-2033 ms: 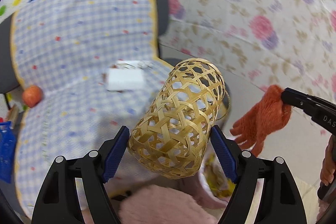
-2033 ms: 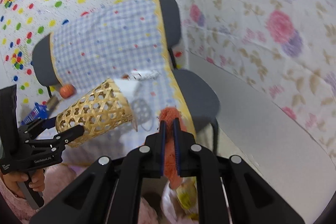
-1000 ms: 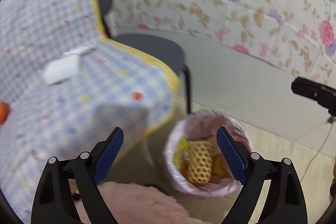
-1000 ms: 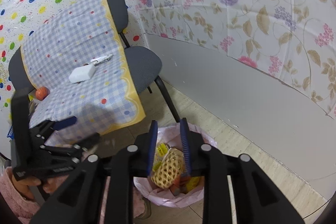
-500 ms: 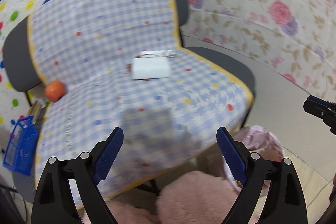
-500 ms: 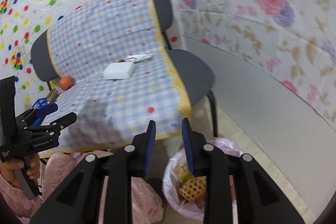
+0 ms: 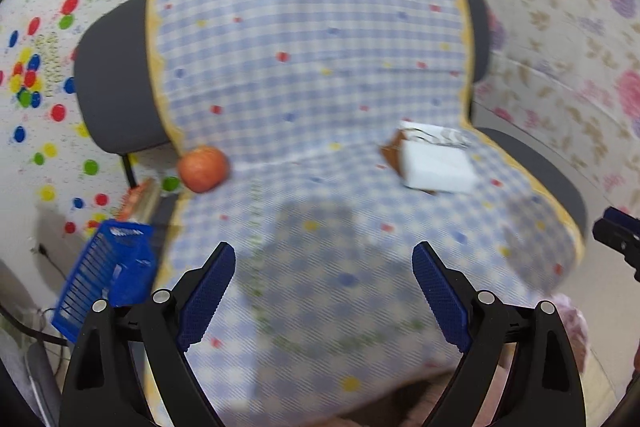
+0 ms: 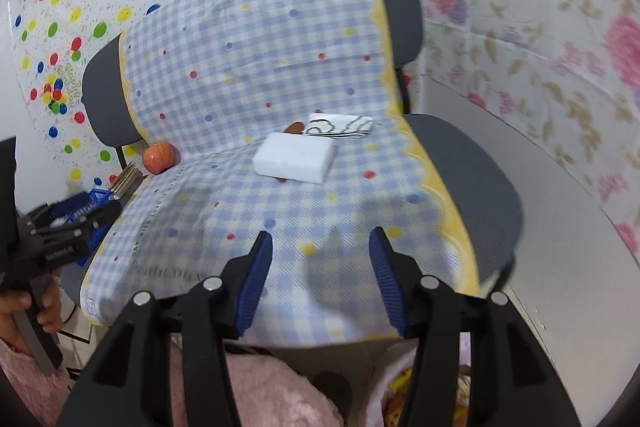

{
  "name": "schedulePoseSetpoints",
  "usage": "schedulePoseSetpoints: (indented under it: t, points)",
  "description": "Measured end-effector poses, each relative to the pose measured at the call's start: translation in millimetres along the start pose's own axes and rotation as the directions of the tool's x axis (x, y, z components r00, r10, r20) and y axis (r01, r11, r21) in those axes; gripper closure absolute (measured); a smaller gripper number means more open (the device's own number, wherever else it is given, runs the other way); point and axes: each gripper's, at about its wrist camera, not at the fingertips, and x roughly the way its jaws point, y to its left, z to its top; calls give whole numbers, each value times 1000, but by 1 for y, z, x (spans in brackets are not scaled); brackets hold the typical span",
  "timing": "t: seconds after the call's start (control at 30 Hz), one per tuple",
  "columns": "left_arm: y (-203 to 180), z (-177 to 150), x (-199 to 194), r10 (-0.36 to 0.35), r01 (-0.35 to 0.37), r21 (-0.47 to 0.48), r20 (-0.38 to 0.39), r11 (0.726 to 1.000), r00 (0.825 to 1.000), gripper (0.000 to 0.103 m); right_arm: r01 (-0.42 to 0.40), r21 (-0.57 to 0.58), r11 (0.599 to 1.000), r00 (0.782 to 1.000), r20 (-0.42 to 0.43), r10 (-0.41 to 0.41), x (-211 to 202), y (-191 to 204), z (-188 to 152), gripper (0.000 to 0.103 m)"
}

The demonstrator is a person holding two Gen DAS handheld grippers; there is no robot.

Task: Collect trash
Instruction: 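Move both grippers back over the chair seat, then grasp the brown leather sheath with the right gripper while the left gripper grasps the white sponge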

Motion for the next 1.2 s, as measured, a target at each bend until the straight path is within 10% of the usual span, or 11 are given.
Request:
schedulePoseSetpoints:
  t: [0.63, 0.77, 0.93, 1.2]
  points:
    - [23, 40, 105, 35, -36, -28, -46, 999, 998, 14, -24, 71, 997, 997, -68, 28, 168, -17, 81, 50]
    - [25, 42, 114, 30, -32, -33, -64, 999, 997, 14, 37, 104, 994, 996, -82, -29, 201, -30, 106, 82]
    - [22, 40, 117, 24, -26, -18, -74, 1000, 997, 14, 32, 138, 990, 982, -189, -6, 242, -51, 118, 89]
    - [30, 38, 107, 26, -28, -42, -56, 999, 998, 14, -181, 72, 981, 942, -273, 194, 194, -14, 64, 90]
